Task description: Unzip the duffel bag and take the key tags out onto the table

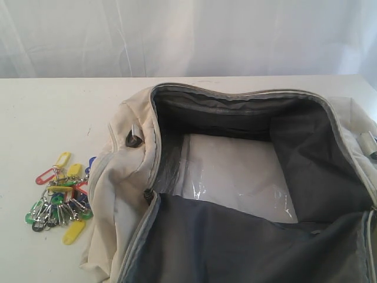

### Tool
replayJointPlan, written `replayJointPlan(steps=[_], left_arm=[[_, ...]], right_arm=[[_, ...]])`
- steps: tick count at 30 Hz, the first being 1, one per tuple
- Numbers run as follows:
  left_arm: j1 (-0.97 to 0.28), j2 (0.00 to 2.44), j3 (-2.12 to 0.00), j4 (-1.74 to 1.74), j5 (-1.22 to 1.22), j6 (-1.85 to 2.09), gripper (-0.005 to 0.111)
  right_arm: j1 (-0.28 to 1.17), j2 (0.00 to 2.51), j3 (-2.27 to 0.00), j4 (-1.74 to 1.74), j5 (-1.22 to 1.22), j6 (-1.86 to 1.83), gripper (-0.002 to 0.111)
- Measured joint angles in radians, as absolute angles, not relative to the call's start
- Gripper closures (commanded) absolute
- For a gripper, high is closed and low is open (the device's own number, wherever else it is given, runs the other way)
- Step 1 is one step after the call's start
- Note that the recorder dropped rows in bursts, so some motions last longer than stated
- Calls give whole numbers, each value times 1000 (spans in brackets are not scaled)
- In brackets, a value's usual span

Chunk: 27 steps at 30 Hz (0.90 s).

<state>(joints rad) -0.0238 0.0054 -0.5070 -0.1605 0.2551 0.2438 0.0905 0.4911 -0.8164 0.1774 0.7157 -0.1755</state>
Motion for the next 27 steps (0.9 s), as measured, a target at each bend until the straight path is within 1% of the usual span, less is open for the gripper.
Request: replayJointPlan(steps=[5,9,13,15,23,27], left_arm=[[-24,7,-269,-219,6,244,107],[-24,7,-35,-228,-114,242,107],[-24,5,-4,-206,122,304,107],[-24,5,-2,-194,189,307,107],[-24,5,-2,-183,206,152,107],[-24,5,-2,-48,206,97,107]], right_arm=[[91,491,-816,180,716,-175,108],[91,491,-816,181,716,-175,108],[91,491,-816,181,716,-175,108],[91,491,-816,181,716,-175,108],[91,491,-816,181,716,-175,108],[91,491,-816,181,716,-175,108]])
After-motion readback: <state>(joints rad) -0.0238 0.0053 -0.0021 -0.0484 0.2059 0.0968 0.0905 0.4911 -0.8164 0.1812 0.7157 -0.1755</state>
